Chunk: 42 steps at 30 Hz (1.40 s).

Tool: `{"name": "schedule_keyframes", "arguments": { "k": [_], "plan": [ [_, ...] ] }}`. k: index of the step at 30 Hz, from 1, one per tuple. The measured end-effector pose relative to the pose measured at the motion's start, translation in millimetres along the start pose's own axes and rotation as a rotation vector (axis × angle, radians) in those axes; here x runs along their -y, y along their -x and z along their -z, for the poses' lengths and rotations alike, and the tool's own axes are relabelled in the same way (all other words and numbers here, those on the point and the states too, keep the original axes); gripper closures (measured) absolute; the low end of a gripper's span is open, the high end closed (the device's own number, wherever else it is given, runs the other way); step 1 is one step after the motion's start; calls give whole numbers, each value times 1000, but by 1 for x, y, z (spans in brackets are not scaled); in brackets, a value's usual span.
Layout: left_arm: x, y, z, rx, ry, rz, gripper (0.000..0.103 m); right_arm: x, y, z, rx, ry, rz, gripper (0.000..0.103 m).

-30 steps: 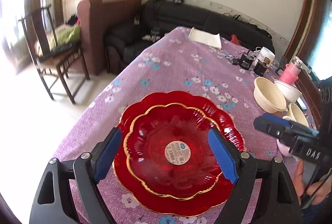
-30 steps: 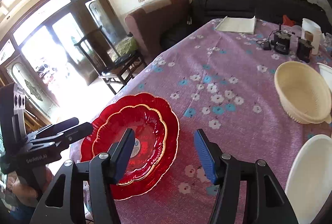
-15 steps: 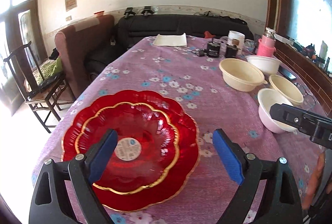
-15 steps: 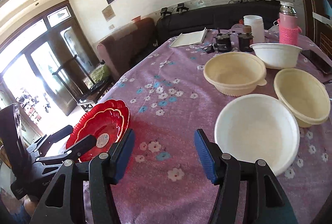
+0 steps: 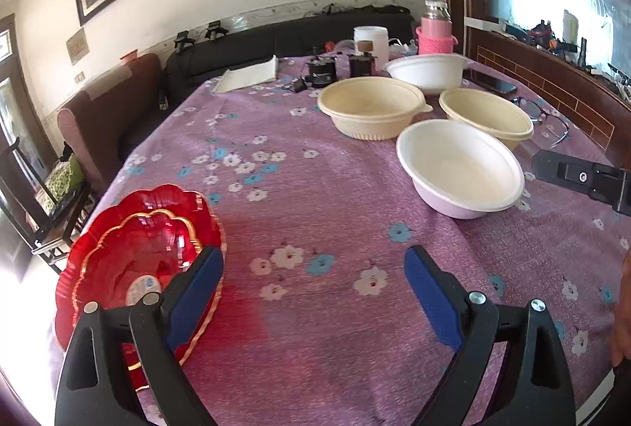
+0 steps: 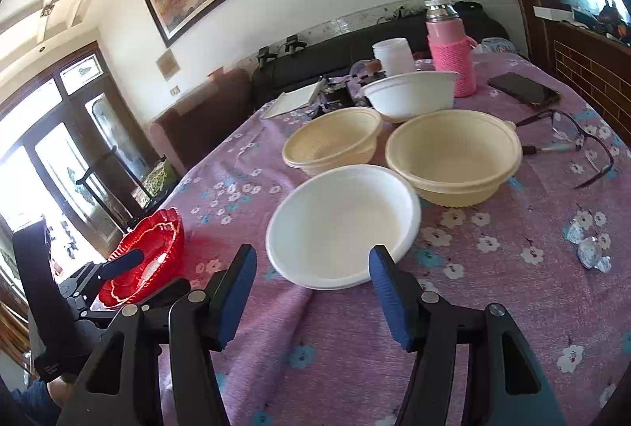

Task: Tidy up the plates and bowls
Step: 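Move the left gripper away from the plates toward the white bowl, then close the left gripper on the rim of the white bowl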

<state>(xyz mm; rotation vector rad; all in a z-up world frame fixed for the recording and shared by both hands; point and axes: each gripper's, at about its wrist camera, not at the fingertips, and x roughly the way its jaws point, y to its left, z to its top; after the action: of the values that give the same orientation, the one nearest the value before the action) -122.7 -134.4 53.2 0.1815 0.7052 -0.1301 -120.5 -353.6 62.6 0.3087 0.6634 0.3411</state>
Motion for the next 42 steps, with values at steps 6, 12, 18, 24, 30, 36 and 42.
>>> {"name": "schedule_keyframes", "arguments": {
  "k": [6, 12, 18, 24, 30, 36, 42],
  "plan": [
    [10, -28, -8, -51, 36, 77, 10, 42, -2, 3, -21, -98, 38, 40],
    [14, -43, -26, -99, 96, 151, 10, 64, -9, 7, -80, -168, -21, 44],
    [13, -46, -61, -70, 170, 250, 10, 65, -10, 10, -95, -170, -36, 65],
    [30, -80, -75, -115, 146, 314, 41, 67, -7, 13, -83, -178, -36, 64],
    [42, -106, -74, -166, 119, 427, 60, 64, -14, 7, -107, -186, 9, 64],
    [45, -109, -71, -143, 94, 415, 66, 57, -31, -8, -118, -190, 95, 64],
    [54, -105, -66, -92, 11, 246, 66, 59, -45, -8, -128, -223, 102, 87]
  ]
}}
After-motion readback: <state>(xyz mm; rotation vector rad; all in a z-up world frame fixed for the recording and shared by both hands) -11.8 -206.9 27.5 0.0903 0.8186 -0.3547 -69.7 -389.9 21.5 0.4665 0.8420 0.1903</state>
